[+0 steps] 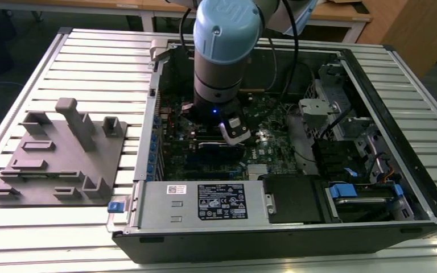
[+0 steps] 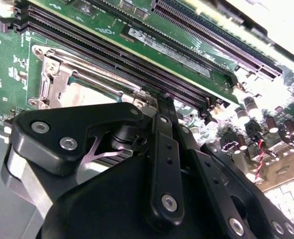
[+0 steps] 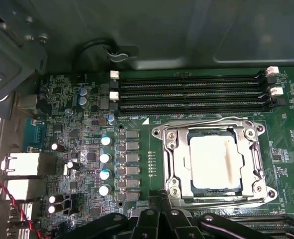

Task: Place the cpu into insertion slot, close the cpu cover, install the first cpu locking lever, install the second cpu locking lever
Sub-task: 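Install the second cpu locking lever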

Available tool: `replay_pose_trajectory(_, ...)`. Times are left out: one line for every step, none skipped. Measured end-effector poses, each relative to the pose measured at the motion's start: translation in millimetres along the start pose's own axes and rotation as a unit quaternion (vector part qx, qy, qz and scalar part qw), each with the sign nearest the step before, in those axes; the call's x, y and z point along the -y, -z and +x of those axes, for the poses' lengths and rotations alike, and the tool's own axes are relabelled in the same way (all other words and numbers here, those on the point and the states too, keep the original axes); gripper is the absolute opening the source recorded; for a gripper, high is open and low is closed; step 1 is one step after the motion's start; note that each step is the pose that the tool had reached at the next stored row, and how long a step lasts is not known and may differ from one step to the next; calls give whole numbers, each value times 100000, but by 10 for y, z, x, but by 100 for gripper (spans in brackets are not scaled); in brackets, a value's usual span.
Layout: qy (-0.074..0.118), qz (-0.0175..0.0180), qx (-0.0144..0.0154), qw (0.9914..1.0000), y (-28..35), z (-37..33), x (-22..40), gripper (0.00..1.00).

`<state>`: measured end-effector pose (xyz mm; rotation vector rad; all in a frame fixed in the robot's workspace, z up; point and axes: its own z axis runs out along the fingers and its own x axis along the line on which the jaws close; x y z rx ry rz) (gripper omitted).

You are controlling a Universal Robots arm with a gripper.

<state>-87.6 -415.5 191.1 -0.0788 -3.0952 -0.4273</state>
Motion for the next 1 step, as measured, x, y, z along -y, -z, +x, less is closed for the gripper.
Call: replay_pose_trajectory(-1,-6,-3,100000,7,1,-2,11)
